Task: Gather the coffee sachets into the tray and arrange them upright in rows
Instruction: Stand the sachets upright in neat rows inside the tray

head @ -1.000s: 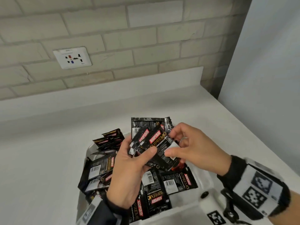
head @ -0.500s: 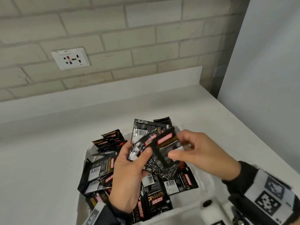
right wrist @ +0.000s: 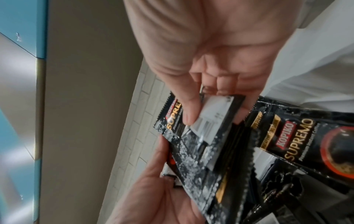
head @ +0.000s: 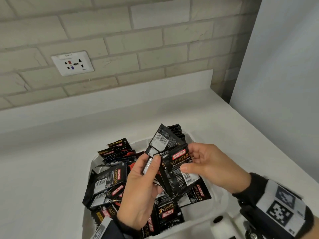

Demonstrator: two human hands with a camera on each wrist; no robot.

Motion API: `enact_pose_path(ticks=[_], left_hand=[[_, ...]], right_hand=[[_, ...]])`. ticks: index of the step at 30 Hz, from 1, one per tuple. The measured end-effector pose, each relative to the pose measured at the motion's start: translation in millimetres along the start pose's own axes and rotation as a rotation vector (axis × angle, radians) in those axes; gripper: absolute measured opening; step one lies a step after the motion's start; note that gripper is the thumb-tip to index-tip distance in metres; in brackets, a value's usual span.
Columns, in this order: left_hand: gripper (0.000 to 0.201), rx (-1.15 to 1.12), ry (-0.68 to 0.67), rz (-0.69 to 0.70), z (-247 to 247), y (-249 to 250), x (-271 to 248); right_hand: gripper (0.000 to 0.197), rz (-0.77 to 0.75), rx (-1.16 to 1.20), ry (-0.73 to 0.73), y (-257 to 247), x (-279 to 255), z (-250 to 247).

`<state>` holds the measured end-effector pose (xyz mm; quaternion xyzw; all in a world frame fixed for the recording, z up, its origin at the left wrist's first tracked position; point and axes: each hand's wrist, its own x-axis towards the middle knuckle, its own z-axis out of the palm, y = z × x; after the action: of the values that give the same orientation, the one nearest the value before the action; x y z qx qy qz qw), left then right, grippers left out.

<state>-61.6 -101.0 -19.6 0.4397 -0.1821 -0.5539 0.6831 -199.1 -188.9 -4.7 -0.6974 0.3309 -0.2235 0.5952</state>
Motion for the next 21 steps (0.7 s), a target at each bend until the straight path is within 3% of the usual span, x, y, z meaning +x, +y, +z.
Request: enact_pose_path(ticks=[6, 10, 13, 17, 19, 21], left_hand=[[0.029, -0.039, 0.023, -0.053, 1, -1, -5], [0.071, -0.076, -0.019, -0.081, -4, -4, -5], [0.078, -0.12, -0.031, -0.092, -7, -6, -6], [0.104, -0.145, -0.032, -0.121, -9, -7, -10], [0.104, -0.127, -0.038, -0.115, -9, -5, -12], [0.088, -0.12, -0.059, -0.106, -10, -3, -14]], right_hand=[[0.029, 0.029, -0.076, -0.097, -3, 1, 0], [0.032, 0.032, -0.073, -0.15, -8, 1, 2], [0.028, 0.051, -0.09, -0.193, -13, 2, 4], [0.011, 0.071, -0.132, -0.208, -16, 5, 9], [0.013, 0.064, -0.139, -0.202, -17, 8, 15], [0.014, 0.045, -0.144, -0.18, -18, 11, 20]])
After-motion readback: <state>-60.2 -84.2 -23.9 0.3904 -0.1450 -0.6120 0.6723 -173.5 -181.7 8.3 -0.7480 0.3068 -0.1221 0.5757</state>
